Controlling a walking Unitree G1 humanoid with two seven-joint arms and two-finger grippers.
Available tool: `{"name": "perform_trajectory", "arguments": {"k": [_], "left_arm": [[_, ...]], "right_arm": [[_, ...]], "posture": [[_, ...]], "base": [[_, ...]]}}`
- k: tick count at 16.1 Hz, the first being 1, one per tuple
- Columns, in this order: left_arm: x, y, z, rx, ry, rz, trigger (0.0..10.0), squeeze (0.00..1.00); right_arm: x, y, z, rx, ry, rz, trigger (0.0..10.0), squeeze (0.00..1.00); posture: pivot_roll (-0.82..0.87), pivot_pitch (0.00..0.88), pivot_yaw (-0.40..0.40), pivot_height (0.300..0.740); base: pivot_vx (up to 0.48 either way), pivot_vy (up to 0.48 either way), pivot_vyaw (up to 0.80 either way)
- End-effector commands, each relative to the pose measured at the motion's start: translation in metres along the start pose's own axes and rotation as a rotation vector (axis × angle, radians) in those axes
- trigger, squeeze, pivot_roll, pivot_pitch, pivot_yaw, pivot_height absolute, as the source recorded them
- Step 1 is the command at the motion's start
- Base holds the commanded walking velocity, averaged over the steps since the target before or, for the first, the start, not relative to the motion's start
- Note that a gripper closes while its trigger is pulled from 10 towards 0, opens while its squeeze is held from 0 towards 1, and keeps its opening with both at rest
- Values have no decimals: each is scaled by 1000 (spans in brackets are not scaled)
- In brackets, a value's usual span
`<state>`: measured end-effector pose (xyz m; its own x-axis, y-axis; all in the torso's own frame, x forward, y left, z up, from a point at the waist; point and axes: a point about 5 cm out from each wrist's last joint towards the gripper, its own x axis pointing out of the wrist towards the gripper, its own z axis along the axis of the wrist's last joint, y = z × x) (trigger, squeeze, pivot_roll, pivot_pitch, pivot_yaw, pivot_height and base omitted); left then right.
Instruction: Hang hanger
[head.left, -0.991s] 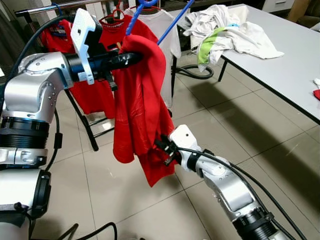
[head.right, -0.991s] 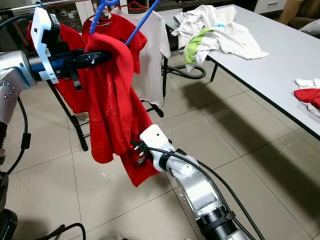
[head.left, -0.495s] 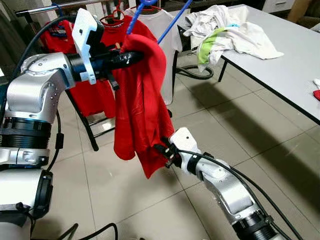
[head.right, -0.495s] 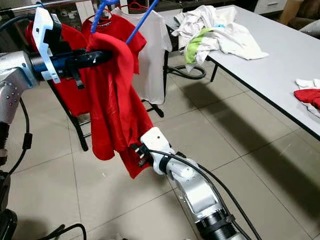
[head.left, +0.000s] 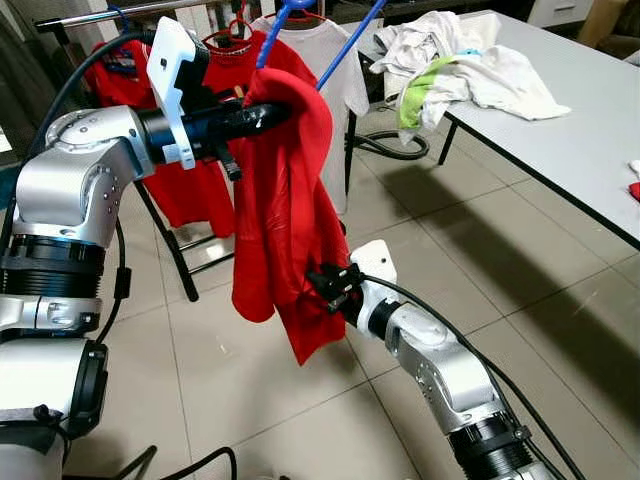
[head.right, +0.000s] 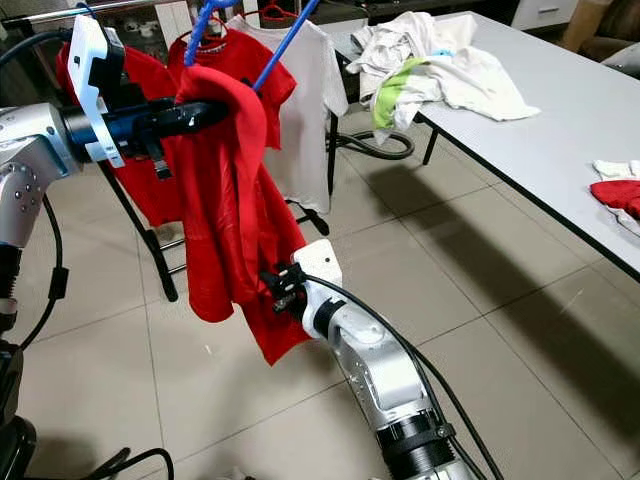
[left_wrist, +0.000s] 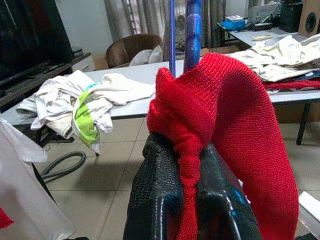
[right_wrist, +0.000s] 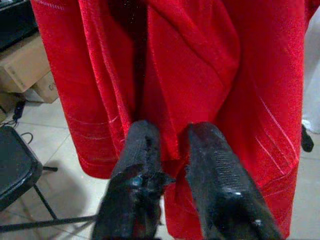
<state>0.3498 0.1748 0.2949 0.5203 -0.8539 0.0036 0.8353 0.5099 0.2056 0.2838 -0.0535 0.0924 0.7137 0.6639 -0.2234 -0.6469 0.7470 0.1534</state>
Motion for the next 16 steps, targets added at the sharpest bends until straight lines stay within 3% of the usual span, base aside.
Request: {"name": "perform_trajectory", "arguments": {"k": [1,8,12,15,16], "left_arm": [[-3,0,13,37,-43,4,0,0],[-2,1,14,39,-44,10,0,0],[-4,3,13,50,-42,21,0,0],[-8,1,10,74,-36,17,0,0],[-10,-1,7,78,-36,11,0,0]], "right_arm": [[1,1,1,29,-6,10,0,0],[1,1,0,50,-8,27,0,0],[-1,-1,-2,15,14,41,0,0],[-10,-21,0,-24,10,-46,0,0],[-16,-35,3,-55,12,-104,0,0]], "posture": [[84,0,34,740],[82,0,36,740],[80,0,29,740],[71,0,18,740],[64,0,15,740]], "base": [[0,0,0],[0,0,0],[0,0,0],[0,0,0],[0,0,0]]}}
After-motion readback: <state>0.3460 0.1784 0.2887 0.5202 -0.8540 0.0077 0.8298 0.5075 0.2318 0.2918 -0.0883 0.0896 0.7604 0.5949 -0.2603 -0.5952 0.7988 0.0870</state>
